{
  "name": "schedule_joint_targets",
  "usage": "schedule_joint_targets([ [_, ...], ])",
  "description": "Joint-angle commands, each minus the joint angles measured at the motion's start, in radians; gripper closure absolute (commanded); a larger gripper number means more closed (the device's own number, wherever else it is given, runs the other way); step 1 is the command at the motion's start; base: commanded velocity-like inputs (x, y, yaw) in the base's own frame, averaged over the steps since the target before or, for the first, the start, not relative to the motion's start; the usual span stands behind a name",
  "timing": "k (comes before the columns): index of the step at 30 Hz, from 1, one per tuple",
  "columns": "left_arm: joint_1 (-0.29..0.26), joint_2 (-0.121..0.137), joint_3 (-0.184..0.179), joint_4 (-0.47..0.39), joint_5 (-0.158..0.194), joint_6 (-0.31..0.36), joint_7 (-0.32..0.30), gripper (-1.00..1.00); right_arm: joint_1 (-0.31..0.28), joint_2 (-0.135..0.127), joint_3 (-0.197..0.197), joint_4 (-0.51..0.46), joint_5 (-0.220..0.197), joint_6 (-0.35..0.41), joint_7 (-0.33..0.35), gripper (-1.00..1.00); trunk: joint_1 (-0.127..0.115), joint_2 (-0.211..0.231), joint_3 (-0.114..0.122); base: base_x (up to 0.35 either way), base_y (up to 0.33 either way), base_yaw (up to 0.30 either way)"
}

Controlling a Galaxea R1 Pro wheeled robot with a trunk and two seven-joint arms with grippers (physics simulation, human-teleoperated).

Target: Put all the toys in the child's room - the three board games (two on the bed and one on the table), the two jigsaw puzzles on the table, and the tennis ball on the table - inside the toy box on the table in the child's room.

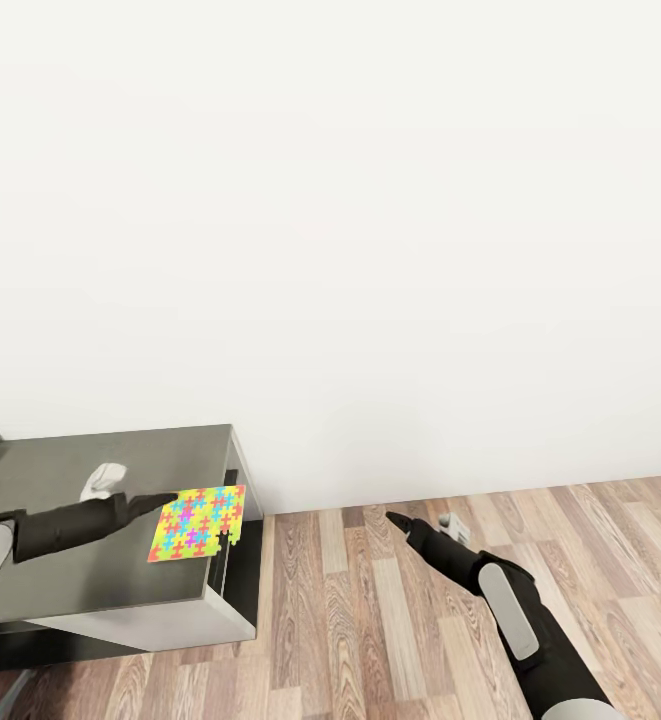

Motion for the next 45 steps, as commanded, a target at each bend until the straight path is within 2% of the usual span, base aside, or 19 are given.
schedule_joint_targets([
  [1,0.012,0.000,0.002,0.001,-0.004,0.004,-0.019,-1.00,-0.001,0.001,-0.002,-0.001,-0.001,0.005,0.001,-1.00,0.001,-0.002,-0.002,0.000,0.000,0.000],
  [5,0.087,-0.002,0.006,-0.011,-0.004,0.004,-0.064,-1.00,-0.001,0.004,-0.002,-0.001,0.001,-0.017,-0.003,-1.00,0.001,-0.002,0.002,0.000,0.000,0.000],
  [12,0.143,0.005,0.011,-0.011,-0.006,0.004,-0.085,-1.00,0.000,0.022,0.008,-0.003,0.001,-0.056,-0.002,-1.00,0.001,-0.002,0.012,0.000,0.000,0.000],
  [15,0.157,0.005,0.035,-0.010,-0.006,0.004,-0.089,-1.00,0.001,0.029,0.022,-0.005,0.001,-0.061,0.003,-1.00,0.001,-0.002,0.017,0.000,0.000,0.000],
  [18,0.158,0.002,0.062,-0.009,-0.005,0.003,-0.089,-1.00,0.002,0.030,0.025,-0.004,0.000,-0.062,0.004,-1.00,0.001,-0.002,0.022,0.000,0.000,0.000],
  [23,0.153,-0.001,0.077,-0.024,-0.005,0.003,-0.089,-1.00,0.002,0.027,0.024,-0.001,0.001,-0.063,0.005,-1.00,0.001,-0.002,0.030,0.000,0.000,0.000],
  [45,0.152,-0.004,0.084,-0.031,-0.003,0.003,-0.091,-1.00,0.017,0.004,-0.012,-0.003,-0.011,-0.058,0.016,-1.00,0.001,-0.002,0.066,0.000,0.000,0.000],
])
